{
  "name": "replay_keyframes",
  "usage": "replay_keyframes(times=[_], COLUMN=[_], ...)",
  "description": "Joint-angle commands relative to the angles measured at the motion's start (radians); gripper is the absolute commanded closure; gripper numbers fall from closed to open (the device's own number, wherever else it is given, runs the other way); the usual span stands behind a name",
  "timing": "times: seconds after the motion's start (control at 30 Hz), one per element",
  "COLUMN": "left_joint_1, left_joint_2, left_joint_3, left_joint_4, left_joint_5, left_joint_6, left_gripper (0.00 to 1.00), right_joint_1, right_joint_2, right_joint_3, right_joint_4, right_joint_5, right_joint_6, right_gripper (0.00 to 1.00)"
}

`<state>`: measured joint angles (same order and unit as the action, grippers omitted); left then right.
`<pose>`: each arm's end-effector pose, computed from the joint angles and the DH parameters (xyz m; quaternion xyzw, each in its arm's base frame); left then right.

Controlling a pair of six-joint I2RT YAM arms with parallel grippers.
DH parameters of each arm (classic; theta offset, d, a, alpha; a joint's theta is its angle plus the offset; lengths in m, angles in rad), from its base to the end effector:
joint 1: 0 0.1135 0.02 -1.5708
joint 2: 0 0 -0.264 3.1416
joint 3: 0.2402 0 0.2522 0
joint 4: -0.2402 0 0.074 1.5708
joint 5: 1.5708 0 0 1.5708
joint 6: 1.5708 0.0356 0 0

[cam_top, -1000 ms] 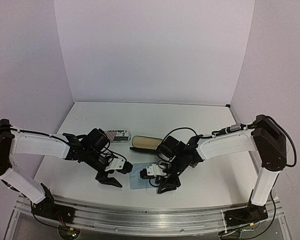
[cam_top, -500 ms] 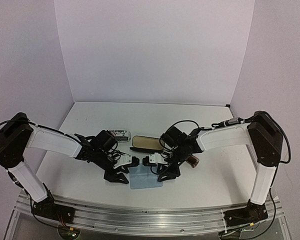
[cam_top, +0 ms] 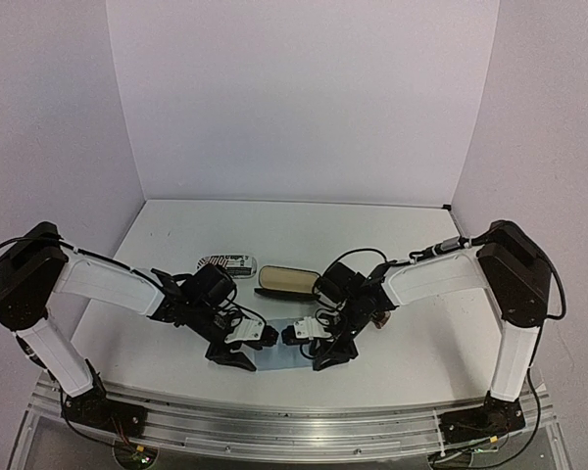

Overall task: Organize the sunglasses
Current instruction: Fold the glasses cleaning cloth at the center of the board.

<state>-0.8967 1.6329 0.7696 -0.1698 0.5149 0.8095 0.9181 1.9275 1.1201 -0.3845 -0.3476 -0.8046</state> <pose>0.1704 -0.2414 0.1396 0.7468 0.5622 -0.2564 0.2459 0.2118 0.2971 0.1255 -0.7551 0.6054 0.1801 0.1756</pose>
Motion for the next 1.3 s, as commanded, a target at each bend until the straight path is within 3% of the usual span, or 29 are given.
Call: replay_keyframes(times=[0.0, 0.13, 0.3, 0.4, 0.77, 1.13, 1.27], left_joint_1=[-0.001, -0.006, -0.015, -0.015, -0.045, -0.045, -0.045], left_joint_2=[0.018, 0.027, 0.032, 0.033, 0.055, 0.102, 0.096], left_joint_3=[-0.011, -0.012, -0.055, -0.080, -0.060, -0.066, -0.065], left_joint_4=[0.027, 0.006, 0.022, 0.046, 0.081, 0.113, 0.102], left_joint_5=[0.001, -0.022, -0.075, -0.084, -0.113, -0.210, -0.192], left_joint_6=[0.048, 0.093, 0.193, 0.243, 0.248, 0.260, 0.251], left_gripper=[0.50, 0.50, 0.51, 0.52, 0.57, 0.77, 0.92], right_joint_1=[0.012, 0.037, 0.053, 0.055, 0.062, 0.038, 0.031], right_joint_2=[0.041, 0.040, 0.037, 0.017, -0.031, -0.054, -0.054], right_joint_3=[0.018, -0.015, -0.038, -0.054, -0.042, -0.028, -0.023], right_joint_4=[-0.011, -0.011, -0.010, -0.008, -0.007, -0.002, -0.001], right_joint_5=[0.056, 0.109, 0.117, 0.099, 0.020, -0.069, -0.086], right_joint_6=[0.004, 0.007, 0.084, 0.119, 0.186, 0.225, 0.226], right_gripper=[0.64, 0.73, 0.94, 0.99, 1.00, 1.00, 1.00])
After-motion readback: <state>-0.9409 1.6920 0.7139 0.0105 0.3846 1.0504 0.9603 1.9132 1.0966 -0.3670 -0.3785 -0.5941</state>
